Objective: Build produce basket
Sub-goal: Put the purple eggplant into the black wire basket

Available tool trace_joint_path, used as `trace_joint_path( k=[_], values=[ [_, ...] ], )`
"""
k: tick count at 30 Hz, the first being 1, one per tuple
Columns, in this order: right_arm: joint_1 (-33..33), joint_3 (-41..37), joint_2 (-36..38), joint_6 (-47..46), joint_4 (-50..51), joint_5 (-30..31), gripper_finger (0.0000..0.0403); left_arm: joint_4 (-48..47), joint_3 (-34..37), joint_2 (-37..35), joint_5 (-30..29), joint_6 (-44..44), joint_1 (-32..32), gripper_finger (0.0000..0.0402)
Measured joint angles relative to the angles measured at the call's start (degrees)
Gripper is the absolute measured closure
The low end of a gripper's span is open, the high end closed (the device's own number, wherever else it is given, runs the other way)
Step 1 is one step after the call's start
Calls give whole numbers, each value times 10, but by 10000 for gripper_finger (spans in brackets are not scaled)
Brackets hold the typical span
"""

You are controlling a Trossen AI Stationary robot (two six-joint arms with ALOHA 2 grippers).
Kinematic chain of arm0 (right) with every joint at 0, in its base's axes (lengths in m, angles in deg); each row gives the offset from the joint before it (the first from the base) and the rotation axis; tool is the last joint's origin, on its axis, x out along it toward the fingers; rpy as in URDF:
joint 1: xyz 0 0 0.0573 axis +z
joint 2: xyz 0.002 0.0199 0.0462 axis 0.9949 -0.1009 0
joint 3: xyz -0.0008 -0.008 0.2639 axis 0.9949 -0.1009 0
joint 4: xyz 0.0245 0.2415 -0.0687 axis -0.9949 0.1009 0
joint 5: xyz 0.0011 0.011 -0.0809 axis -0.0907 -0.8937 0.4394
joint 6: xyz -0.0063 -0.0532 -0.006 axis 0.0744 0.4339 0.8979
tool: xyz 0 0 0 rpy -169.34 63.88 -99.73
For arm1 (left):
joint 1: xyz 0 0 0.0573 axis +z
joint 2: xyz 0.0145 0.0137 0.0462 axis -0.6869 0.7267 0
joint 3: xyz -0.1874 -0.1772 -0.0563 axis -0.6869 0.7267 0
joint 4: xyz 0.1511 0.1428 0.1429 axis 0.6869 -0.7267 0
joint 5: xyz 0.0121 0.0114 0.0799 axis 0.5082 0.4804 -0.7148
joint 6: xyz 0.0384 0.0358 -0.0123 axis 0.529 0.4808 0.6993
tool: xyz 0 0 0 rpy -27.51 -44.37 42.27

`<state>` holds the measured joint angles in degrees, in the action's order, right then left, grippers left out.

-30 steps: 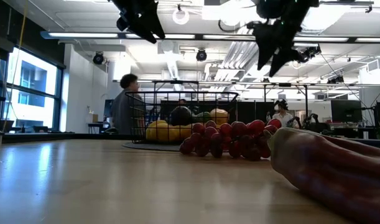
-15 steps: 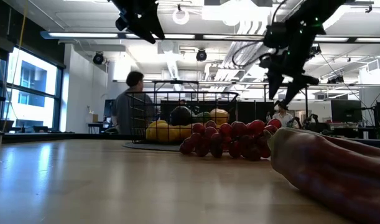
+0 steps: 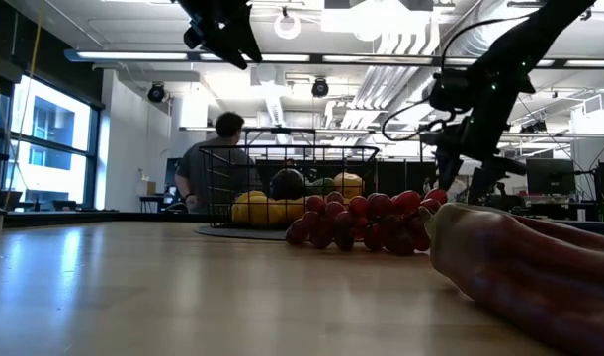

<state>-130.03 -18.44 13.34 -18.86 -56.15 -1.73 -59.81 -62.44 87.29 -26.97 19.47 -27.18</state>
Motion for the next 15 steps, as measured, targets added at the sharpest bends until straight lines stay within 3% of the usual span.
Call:
trace_joint_path(
  k=[15],
  values=[
    [9,-26,-3,-5,-21,19,132,0,0,0,0,0,0,142]
  ],
)
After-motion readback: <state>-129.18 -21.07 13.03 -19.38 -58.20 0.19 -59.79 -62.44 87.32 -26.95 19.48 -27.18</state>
